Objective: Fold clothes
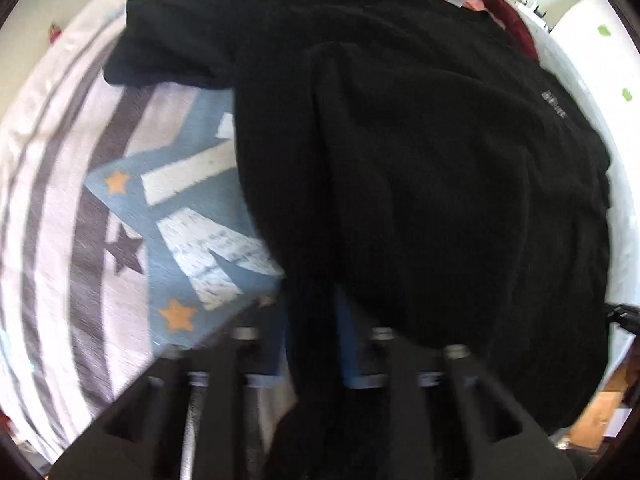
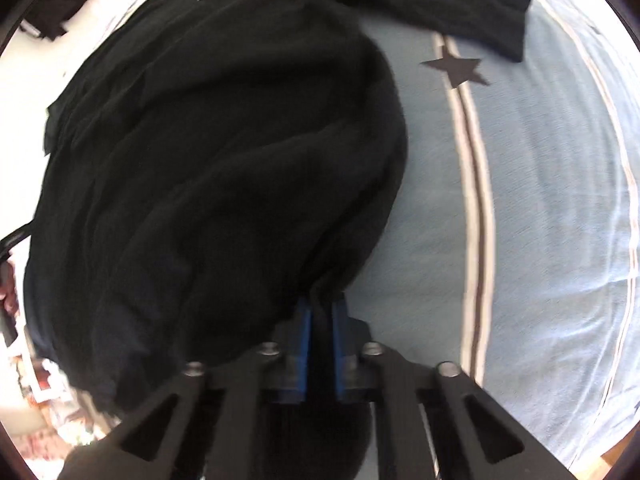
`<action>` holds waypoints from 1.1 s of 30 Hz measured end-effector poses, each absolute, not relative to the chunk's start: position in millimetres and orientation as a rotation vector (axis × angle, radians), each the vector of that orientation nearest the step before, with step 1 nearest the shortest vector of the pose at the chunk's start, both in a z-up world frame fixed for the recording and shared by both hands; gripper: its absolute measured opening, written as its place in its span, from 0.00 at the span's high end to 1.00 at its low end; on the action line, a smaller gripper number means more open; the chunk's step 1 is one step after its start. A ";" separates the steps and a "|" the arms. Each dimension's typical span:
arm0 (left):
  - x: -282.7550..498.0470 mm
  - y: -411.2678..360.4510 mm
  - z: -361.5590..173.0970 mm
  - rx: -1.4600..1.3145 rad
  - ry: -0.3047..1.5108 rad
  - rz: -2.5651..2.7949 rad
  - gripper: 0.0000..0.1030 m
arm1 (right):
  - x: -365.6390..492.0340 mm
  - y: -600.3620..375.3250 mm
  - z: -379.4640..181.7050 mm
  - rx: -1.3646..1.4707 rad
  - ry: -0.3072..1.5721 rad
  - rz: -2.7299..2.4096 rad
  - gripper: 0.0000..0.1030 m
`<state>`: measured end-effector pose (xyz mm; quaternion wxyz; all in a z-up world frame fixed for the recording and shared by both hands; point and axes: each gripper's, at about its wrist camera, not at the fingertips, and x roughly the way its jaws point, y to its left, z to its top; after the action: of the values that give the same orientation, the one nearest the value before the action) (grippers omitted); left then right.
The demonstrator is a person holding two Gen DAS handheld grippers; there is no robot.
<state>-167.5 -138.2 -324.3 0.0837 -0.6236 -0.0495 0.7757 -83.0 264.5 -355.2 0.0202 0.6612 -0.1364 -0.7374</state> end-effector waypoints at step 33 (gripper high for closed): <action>-404.6 -147.8 -276.2 -1.513 0.158 2.704 0.43 | -374.0 303.8 -309.5 1.614 -0.078 -2.838 0.46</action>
<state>-404.6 -147.8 -276.2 0.0193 -0.4876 0.0510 0.8714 -374.1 303.8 -309.5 -0.0622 0.4933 -0.0237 -0.8673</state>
